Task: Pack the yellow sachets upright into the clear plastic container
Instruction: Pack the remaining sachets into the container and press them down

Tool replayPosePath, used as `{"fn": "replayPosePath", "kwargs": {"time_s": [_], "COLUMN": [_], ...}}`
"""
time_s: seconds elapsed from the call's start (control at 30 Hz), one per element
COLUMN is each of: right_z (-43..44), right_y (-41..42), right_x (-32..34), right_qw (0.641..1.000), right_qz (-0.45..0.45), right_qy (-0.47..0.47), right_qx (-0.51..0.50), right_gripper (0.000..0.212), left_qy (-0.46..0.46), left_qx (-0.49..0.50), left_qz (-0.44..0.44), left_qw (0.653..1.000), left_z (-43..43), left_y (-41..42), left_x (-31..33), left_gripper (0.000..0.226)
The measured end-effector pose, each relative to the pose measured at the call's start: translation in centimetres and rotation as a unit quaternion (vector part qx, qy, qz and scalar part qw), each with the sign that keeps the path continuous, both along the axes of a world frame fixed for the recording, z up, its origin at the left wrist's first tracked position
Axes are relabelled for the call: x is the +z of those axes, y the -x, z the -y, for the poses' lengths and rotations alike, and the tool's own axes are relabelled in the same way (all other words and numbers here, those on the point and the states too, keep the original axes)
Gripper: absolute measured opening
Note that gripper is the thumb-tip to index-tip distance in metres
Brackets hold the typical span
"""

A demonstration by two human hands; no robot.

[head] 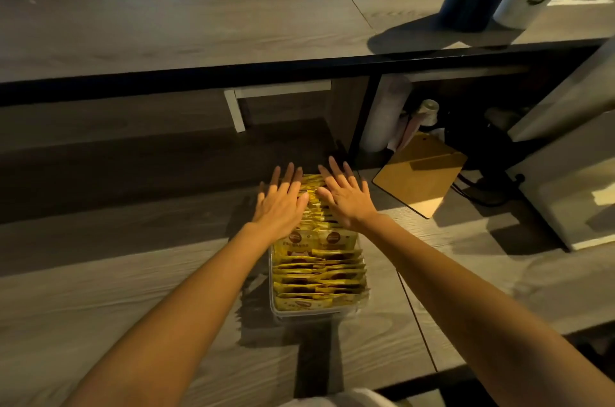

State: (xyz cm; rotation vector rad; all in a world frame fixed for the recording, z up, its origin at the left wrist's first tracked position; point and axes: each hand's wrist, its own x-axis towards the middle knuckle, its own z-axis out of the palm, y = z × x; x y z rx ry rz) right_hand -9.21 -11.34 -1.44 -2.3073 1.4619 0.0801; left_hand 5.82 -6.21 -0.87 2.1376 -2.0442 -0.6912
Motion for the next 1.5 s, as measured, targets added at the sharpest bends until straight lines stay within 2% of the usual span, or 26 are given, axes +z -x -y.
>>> {"fn": "replayPosePath", "kwargs": {"time_s": [0.1,0.3,0.4,0.5,0.63,0.7,0.8,0.97,1.3,1.37,1.5], "right_z": [-0.4,-4.5,-7.8,-11.0,-13.3,-12.9,-10.9,-8.7,-9.1,-9.6,-11.2], "right_y": [0.1,2.0,3.0,3.6,3.7,3.5,3.1,2.7,3.3,3.6,5.0], "right_x": [0.5,2.2,2.3,1.6,0.0,-0.4,-0.4,-0.8,-0.6,-0.6,-0.7], "right_qw": [1.000,0.996,0.995,0.994,0.997,0.998,0.999,0.999,0.998,0.997,0.971], "right_qz": [0.028,0.075,0.076,0.092,0.069,0.049,0.024,-0.005,0.029,0.056,0.232], "right_qy": [0.005,0.050,0.059,0.050,0.034,0.039,0.039,0.051,0.054,0.050,0.043], "right_qx": [-0.006,-0.029,-0.003,0.008,0.009,0.008,0.000,0.013,0.029,0.035,-0.031], "right_gripper": [0.055,0.052,0.052,0.062,0.067,0.074,0.056,0.055,0.055,0.056,0.068], "left_qy": [0.000,0.078,0.052,0.016,0.020,0.034,0.042,0.046,0.068,0.088,0.092], "left_qx": [0.003,0.038,0.026,0.017,0.012,0.015,0.016,0.015,0.015,0.018,0.063], "left_qz": [0.003,0.011,0.006,0.011,0.035,0.038,0.043,0.043,-0.029,-0.044,-0.117], "left_qw": [1.000,0.996,0.998,1.000,0.999,0.999,0.998,0.998,0.997,0.995,0.987], "left_z": [-0.2,-5.4,-9.0,-11.3,-12.6,-12.1,-10.5,-8.3,-9.1,-9.6,-11.2], "left_y": [0.0,1.5,2.9,3.7,3.9,3.8,3.2,2.2,1.9,2.0,1.9], "left_x": [0.7,2.6,2.3,1.3,0.0,-0.3,-0.5,-1.1,-1.2,-1.0,-0.1], "left_gripper": [0.055,0.052,0.051,0.052,0.056,0.056,0.056,0.056,0.058,0.057,0.058]}}
